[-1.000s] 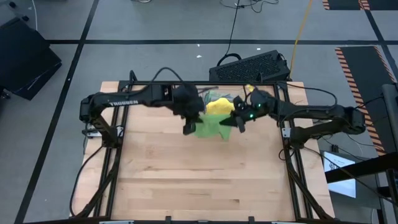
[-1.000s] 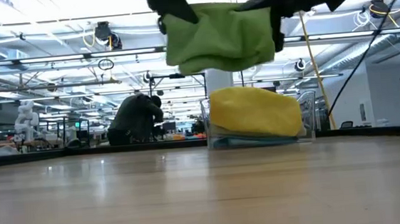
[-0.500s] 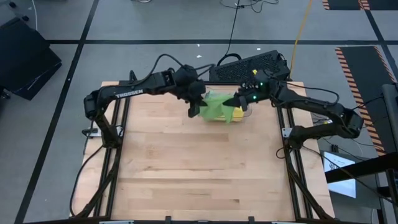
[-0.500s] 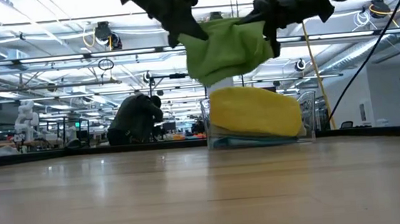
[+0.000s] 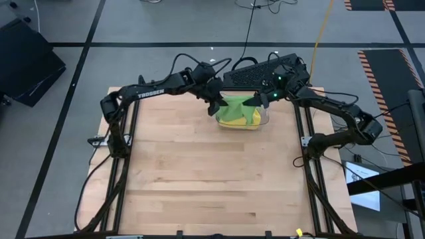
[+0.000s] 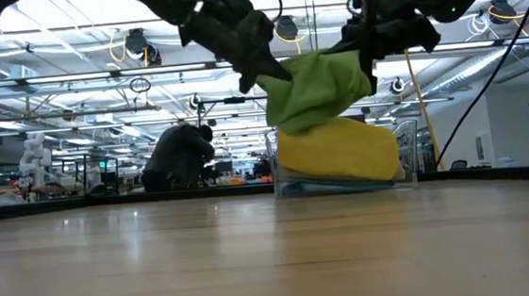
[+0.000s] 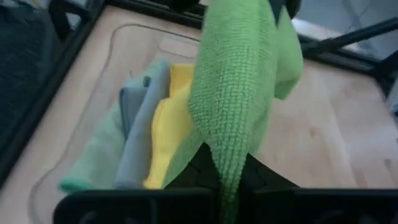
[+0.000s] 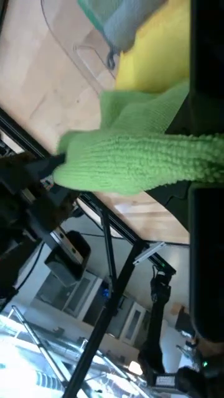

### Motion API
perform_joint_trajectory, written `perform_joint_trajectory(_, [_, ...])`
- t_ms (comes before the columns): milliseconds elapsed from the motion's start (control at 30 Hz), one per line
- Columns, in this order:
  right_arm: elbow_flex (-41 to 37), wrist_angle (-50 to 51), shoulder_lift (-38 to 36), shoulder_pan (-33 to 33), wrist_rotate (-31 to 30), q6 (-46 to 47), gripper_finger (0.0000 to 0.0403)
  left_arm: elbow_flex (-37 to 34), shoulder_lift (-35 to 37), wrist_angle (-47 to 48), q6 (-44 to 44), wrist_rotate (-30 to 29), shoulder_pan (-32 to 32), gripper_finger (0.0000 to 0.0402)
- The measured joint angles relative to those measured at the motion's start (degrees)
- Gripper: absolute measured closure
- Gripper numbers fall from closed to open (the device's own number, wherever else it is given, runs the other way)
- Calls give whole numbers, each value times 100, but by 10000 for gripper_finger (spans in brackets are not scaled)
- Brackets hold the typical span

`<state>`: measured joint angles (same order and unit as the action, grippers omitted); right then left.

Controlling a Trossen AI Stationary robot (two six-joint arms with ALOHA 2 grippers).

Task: Fold microfiber towels
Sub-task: Put the green towel in the transparent bin

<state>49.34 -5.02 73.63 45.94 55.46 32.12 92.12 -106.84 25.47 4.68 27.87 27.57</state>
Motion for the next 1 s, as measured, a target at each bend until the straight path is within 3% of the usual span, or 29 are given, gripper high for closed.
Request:
perform_joint_trajectory(267, [-2,85,227,381,474,-172,399,1,-510,-572,-475,926,122,381])
perform_joint_trajectory(467, [-7,698,231,633,291,-849,399,4,-931,-848,-530,1023,221,392])
perform_joint_trajectory(600, [-7,1179,231,652,-194,-1310,399,4,-1033,-991,-613,919,301,372])
perform_joint_trajectory(767, [-7,1262,322,531,-935,-1648,399,2,-1032,-1108,-367,249,321,341])
perform_joint_trajectory(1000, [-5,1386,564,536,-1048,-1885,399,0,-1032,-1176,-235,-145,352,313])
